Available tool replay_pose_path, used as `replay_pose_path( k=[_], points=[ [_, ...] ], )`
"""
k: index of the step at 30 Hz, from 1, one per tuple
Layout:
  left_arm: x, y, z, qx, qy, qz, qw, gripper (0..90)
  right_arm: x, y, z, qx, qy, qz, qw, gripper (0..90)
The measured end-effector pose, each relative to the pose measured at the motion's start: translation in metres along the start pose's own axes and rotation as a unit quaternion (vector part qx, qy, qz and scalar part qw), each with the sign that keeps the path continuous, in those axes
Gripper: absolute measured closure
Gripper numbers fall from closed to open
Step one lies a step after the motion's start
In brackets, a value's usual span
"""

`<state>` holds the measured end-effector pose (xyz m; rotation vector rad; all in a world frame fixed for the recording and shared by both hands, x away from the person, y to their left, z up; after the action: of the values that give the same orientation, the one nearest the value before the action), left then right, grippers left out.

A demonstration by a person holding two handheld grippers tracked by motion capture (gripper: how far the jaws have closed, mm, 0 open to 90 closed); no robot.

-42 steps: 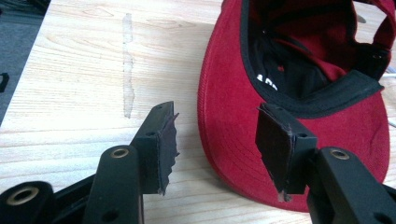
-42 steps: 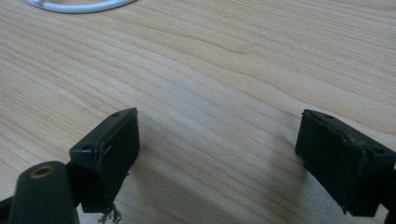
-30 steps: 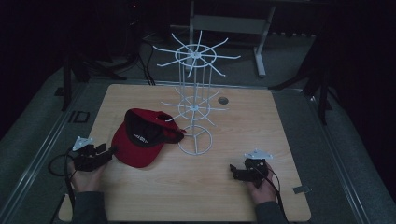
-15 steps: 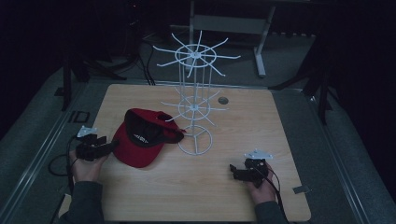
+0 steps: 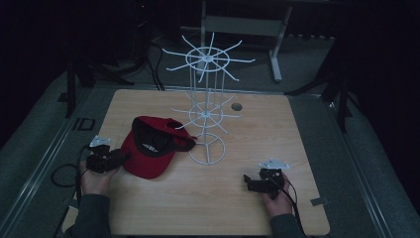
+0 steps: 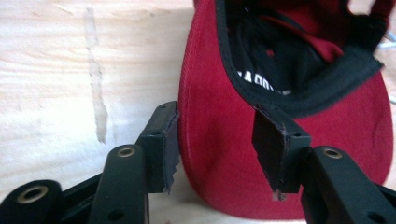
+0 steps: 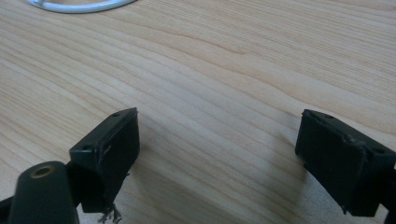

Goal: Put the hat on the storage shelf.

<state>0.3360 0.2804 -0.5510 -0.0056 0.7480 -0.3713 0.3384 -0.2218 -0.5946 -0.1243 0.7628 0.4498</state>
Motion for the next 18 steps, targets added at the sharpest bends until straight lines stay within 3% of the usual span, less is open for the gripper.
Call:
replay_pose_path(
  k=[4, 5, 7, 8, 12, 13, 16, 18],
  points=[
    [-0.001, -0.007, -0.008, 0.003, 0.008, -0.008, 0.9999, 52.8, 0.0, 0.0, 0.0, 0.0, 0.0, 0.0, 1.0, 13.4],
    [-0.001, -0.012, -0.012, 0.008, 0.014, -0.022, 0.9996, 53.8, 0.0, 0.0, 0.0, -0.001, 0.0, 0.0, 1.0, 13.4],
    [-0.001, -0.014, -0.014, 0.013, 0.018, -0.029, 0.9993, 55.4, 0.0, 0.0, 0.0, -0.001, 0.0, 0.0, 1.0, 13.5],
    [-0.001, -0.019, -0.016, 0.024, 0.025, -0.047, 0.9983, 57.6, 0.0, 0.0, 0.0, -0.001, 0.0, 0.0, 1.0, 13.5],
    [0.001, -0.028, -0.016, 0.041, 0.035, -0.072, 0.996, 59.9, 0.0, 0.0, 0.0, -0.001, 0.0, 0.0, 1.0, 13.5],
    [0.002, -0.033, -0.014, 0.055, 0.041, -0.089, 0.9937, 59.9, 0.0, 0.0, 0.0, -0.001, 0.0, 0.0, 1.0, 13.5],
    [0.005, -0.035, -0.01, 0.059, 0.046, -0.092, 0.993, 56.7, 0.0, 0.0, 0.0, -0.001, 0.0, 0.0, 1.0, 13.4],
    [0.011, -0.034, -0.002, 0.05, 0.047, -0.093, 0.9934, 54.6, 0.0, 0.0, 0.0, -0.001, 0.0, 0.0, 1.0, 13.5]
  ],
)
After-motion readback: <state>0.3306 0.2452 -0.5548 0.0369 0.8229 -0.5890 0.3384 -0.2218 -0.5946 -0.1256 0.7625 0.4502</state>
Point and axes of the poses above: each handheld gripper's, and its own axes: x roughly forward along the jaws, z roughly out of its top, y roughly to its left, the point moved 4 cm from there along x, roughly forward along the jaws, and after that the axes turned 5 degrees about x, right-handed, at the moved point
